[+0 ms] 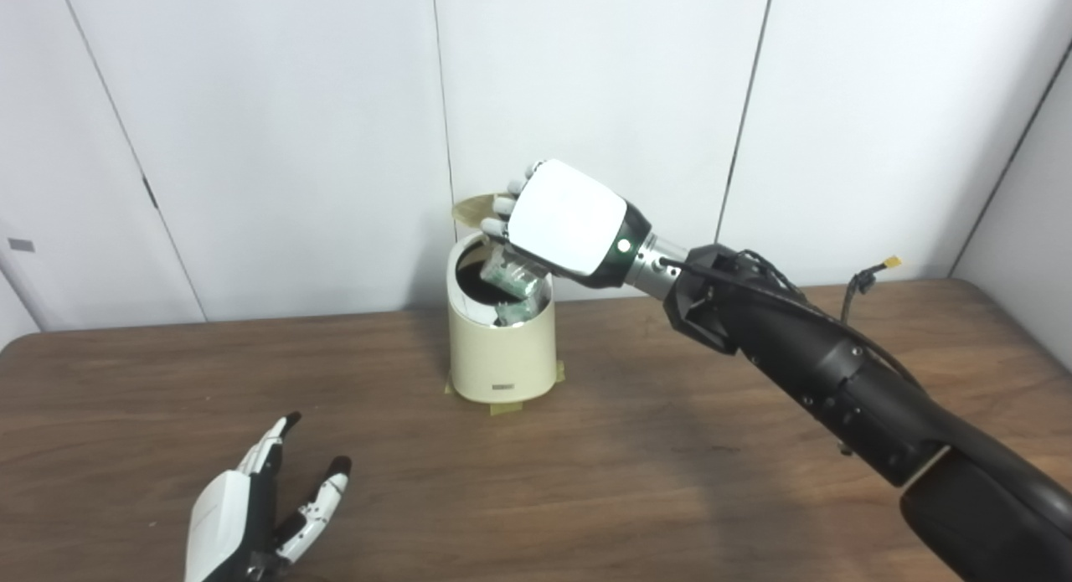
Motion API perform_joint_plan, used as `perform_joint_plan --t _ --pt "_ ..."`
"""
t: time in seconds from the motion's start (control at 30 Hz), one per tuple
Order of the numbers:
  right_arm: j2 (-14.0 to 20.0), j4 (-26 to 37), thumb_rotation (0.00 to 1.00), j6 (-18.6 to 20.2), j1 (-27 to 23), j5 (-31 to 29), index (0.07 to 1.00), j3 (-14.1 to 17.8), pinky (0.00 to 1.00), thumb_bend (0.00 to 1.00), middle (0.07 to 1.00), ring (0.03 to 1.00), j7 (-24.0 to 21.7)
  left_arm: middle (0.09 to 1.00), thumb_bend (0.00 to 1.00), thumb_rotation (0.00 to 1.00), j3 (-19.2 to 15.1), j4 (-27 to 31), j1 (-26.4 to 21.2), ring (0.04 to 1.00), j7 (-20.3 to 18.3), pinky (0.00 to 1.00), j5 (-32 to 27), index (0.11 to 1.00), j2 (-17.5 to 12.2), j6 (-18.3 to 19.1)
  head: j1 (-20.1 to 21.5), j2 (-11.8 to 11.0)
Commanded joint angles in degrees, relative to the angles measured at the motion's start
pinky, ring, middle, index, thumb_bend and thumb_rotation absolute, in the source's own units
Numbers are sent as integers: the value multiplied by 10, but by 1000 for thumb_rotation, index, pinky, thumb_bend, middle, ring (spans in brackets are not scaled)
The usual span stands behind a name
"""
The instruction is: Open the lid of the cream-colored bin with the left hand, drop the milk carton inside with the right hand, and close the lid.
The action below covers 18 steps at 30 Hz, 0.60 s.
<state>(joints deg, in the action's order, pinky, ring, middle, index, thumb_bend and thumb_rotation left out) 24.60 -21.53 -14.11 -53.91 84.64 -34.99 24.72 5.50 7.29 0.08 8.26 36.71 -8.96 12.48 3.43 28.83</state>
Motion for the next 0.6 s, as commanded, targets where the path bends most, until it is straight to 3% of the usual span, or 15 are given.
perform_joint_plan --t 0.0,0.03,0.07,0.1,0.17,0.23,0.33,0.57 --pt "9 11 0 39 -29 15 493 5 336 518 500 439 9 935 520 724 6 2 2 935 3 920 -1 931 5 -7 0 0" --pt "10 12 0 49 -29 27 490 2 358 518 511 446 14 935 520 725 6 1 2 935 3 920 -1 932 5 -8 1 0" --pt "11 13 0 56 -29 36 492 0 391 512 588 457 18 934 520 728 6 0 2 933 4 917 0 931 4 -9 1 0" --pt "12 13 0 60 -29 40 619 -1 451 662 679 586 23 933 519 734 6 -1 2 932 4 912 0 931 3 -10 2 0" --pt "12 11 0 63 -29 40 719 -1 518 736 745 675 36 933 522 739 6 -2 1 932 5 911 0 930 3 -10 4 1" --pt "11 8 2 62 -29 34 740 1 537 779 746 690 49 934 524 740 6 -3 0 933 5 915 0 931 3 -9 3 -1" --pt "11 -5 2 62 -33 28 690 1 506 781 695 652 73 933 516 730 7 -7 -2 931 8 910 3 929 3 -11 2 -1" --pt "16 3 85 61 -34 21 699 2 523 784 715 675 60 930 518 721 10 -14 -7 926 9 900 5 925 -1 -12 5 -5"
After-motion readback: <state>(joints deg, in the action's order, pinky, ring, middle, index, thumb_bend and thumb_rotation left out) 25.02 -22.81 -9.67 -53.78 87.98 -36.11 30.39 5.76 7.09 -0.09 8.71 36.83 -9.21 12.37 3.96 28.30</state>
